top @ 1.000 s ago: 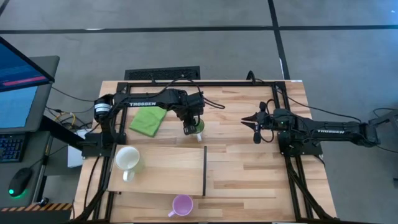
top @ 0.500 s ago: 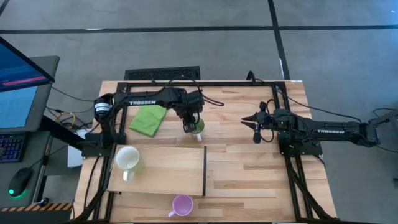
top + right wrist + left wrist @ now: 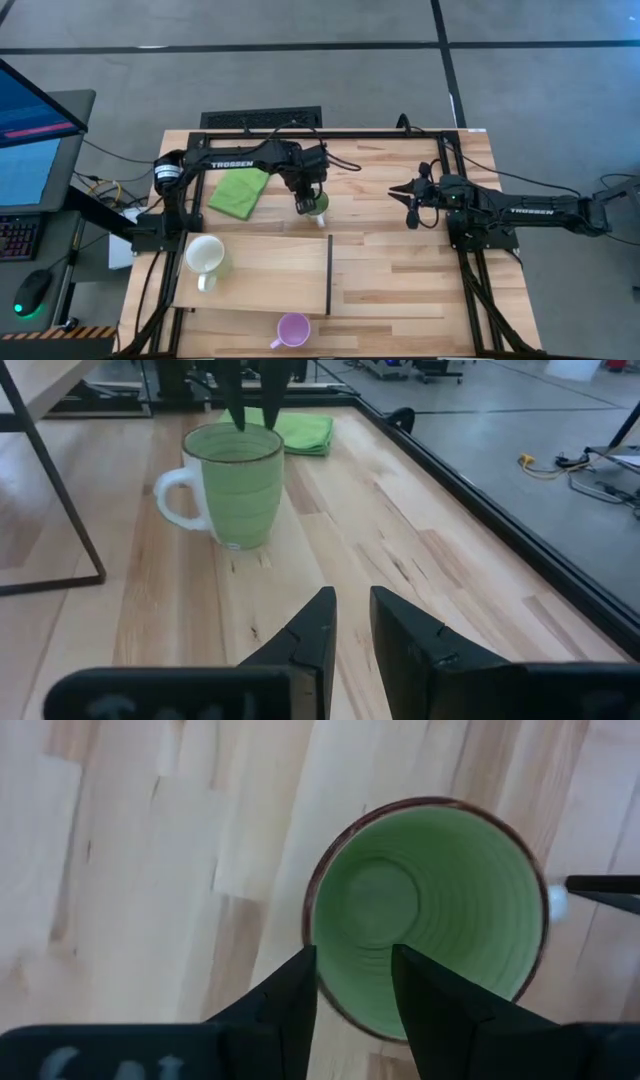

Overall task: Stack small to large cups/mugs on shelf
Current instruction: Put the green mug on the shelf

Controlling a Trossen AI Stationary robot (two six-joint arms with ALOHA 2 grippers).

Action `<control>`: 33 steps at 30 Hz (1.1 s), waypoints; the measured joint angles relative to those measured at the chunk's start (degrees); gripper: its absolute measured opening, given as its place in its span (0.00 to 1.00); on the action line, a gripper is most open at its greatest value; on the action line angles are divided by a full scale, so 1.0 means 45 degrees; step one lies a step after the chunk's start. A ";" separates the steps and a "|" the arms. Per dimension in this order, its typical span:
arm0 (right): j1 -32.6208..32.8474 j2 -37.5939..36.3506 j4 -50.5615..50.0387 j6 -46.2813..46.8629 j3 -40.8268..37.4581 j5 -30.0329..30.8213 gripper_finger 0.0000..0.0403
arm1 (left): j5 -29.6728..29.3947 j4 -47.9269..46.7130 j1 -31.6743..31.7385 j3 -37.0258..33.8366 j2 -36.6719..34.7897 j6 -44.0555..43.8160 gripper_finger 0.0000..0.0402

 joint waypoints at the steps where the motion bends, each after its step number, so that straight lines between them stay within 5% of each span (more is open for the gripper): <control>1: 0.0000 0.0000 -0.0002 0.0004 0.0000 0.0022 0.22 | 0.0304 0.0039 0.0058 0.0011 0.0107 0.0060 0.30; 5: 0.0000 0.0000 -0.0092 0.0010 0.0000 0.0185 0.22 | 0.1064 -0.0132 0.0376 0.0000 0.0331 0.0065 0.30; 33: -0.0262 0.0000 0.0068 -0.0102 0.0000 0.0323 0.22 | 0.0849 -0.0234 0.0362 -0.0010 0.0354 -0.0980 0.30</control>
